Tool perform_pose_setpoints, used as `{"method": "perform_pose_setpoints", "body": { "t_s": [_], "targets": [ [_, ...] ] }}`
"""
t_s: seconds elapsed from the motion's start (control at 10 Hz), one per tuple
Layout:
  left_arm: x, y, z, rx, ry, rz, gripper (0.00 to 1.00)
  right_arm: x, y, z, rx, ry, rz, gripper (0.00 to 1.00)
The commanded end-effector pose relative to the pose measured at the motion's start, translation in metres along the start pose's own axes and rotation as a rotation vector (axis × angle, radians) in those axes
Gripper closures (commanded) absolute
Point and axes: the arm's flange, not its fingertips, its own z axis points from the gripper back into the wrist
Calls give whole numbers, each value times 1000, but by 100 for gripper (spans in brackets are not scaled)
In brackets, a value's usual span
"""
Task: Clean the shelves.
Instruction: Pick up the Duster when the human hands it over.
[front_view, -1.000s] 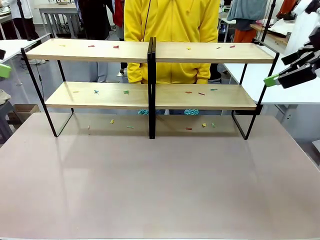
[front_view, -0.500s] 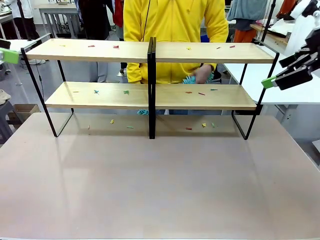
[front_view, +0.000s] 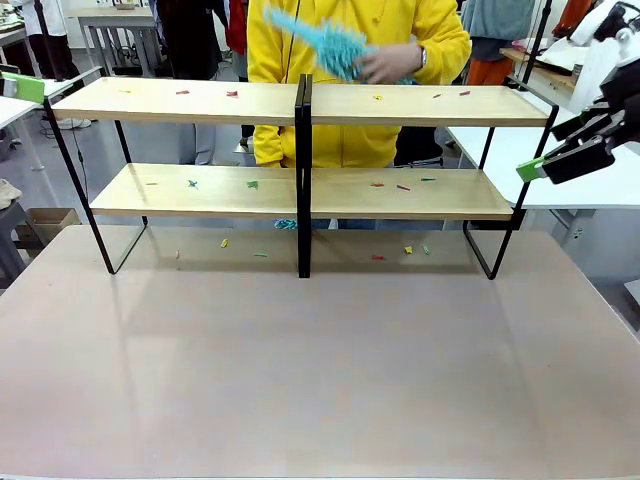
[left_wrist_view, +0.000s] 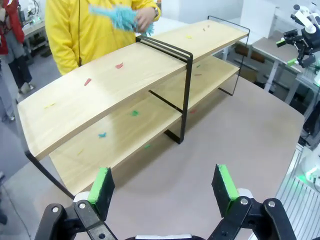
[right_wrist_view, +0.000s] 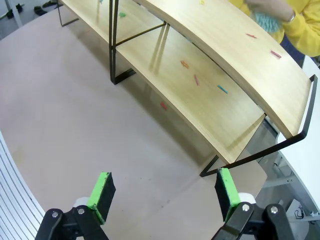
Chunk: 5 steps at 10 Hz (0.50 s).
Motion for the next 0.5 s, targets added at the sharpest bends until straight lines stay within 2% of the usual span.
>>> {"method": "perform_pose_setpoints", "body": {
  "t_s": [0.0, 0.4],
  "targets": [
    [-61, -39, -9, 19, 19, 2, 0, -12, -1, -10, 16, -29, 18, 0],
    [-66, -32, -9, 16, 60, 6, 0, -12, -2, -11, 17, -26, 18, 0]
  ]
}}
